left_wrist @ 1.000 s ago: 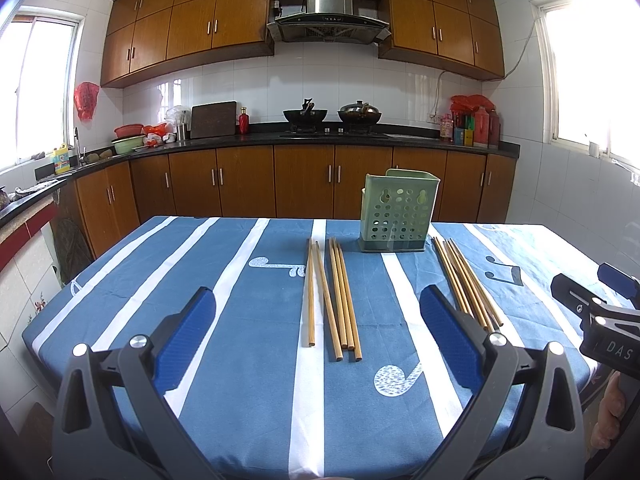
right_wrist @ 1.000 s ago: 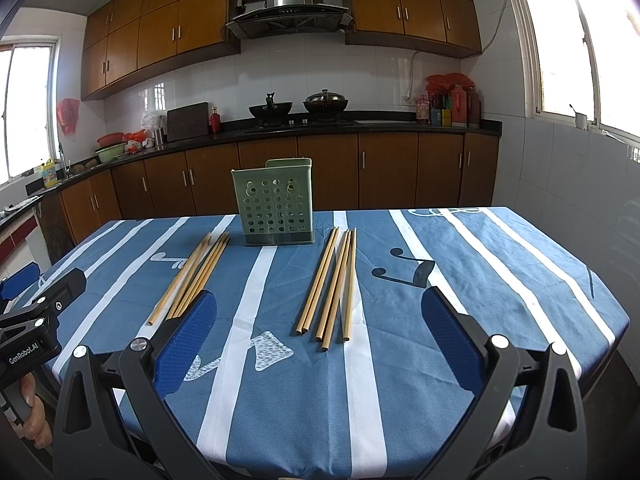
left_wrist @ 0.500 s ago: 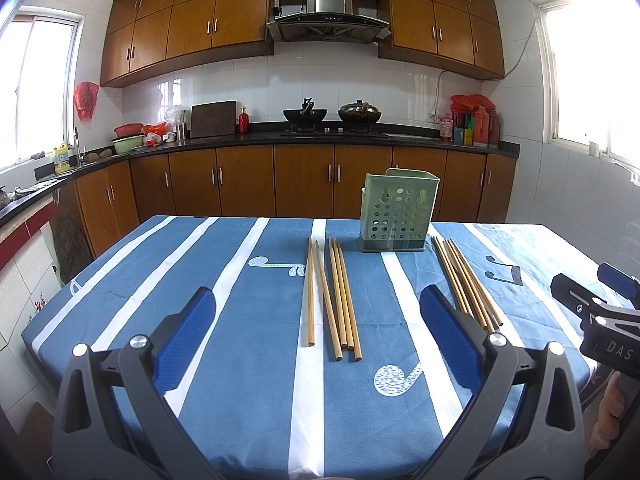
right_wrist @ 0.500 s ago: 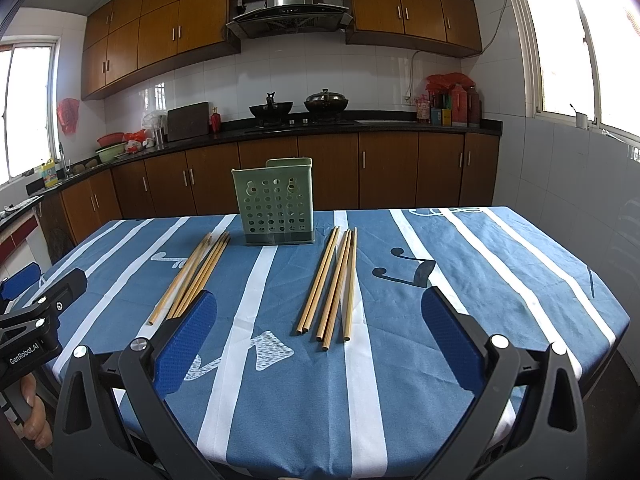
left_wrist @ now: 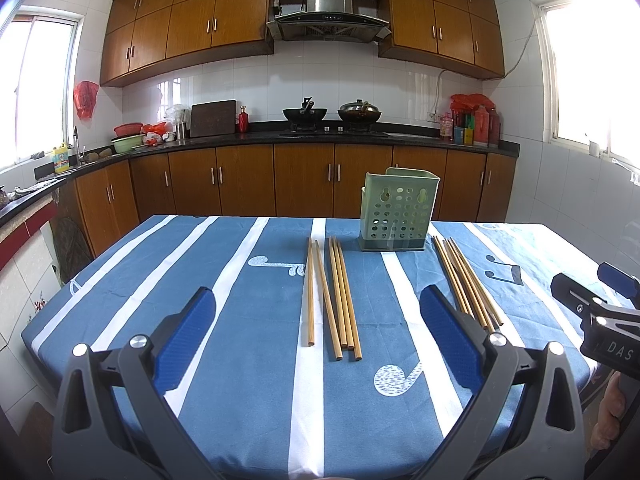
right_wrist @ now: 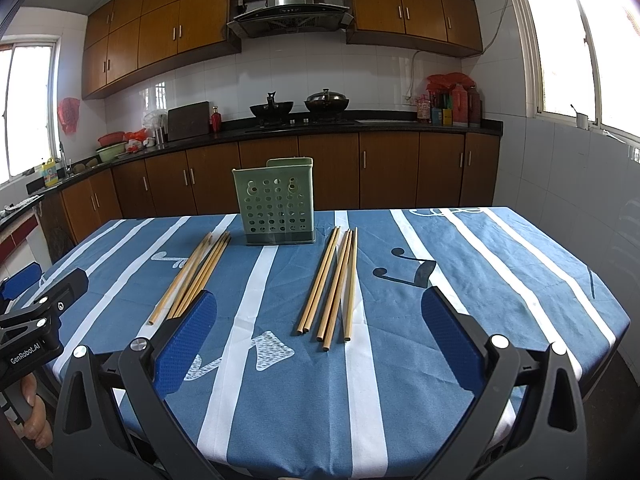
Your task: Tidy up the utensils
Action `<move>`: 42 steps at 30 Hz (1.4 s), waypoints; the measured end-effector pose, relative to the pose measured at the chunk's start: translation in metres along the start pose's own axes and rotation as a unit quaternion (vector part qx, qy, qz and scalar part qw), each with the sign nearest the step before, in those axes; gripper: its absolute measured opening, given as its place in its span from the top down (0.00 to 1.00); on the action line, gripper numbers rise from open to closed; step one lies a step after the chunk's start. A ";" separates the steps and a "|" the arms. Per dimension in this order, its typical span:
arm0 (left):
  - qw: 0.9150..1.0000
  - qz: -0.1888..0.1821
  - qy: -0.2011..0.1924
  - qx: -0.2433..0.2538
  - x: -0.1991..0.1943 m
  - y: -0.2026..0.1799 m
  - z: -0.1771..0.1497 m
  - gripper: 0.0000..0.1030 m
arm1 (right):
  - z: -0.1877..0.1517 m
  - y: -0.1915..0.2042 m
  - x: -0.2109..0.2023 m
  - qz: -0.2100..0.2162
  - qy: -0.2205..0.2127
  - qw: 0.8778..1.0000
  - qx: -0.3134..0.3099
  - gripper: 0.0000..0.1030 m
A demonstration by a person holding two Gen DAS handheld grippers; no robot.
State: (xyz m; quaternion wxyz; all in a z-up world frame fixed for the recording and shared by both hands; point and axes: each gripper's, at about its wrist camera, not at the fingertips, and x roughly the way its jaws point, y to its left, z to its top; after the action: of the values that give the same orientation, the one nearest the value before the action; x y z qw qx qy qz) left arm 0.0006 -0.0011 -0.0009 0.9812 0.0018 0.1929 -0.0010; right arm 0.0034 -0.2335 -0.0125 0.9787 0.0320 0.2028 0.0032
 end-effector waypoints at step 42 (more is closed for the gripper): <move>0.969 0.011 0.233 -0.084 0.149 0.070 -0.004 0.04 | -0.003 -0.049 0.194 -0.033 0.255 0.964 0.063 0.66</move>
State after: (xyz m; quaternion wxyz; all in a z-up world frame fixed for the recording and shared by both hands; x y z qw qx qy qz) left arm 0.1370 0.0687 -0.0606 0.9057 -0.0782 0.4159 0.0265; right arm 0.1797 -0.2784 -0.0954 0.8901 0.0850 0.4464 -0.0341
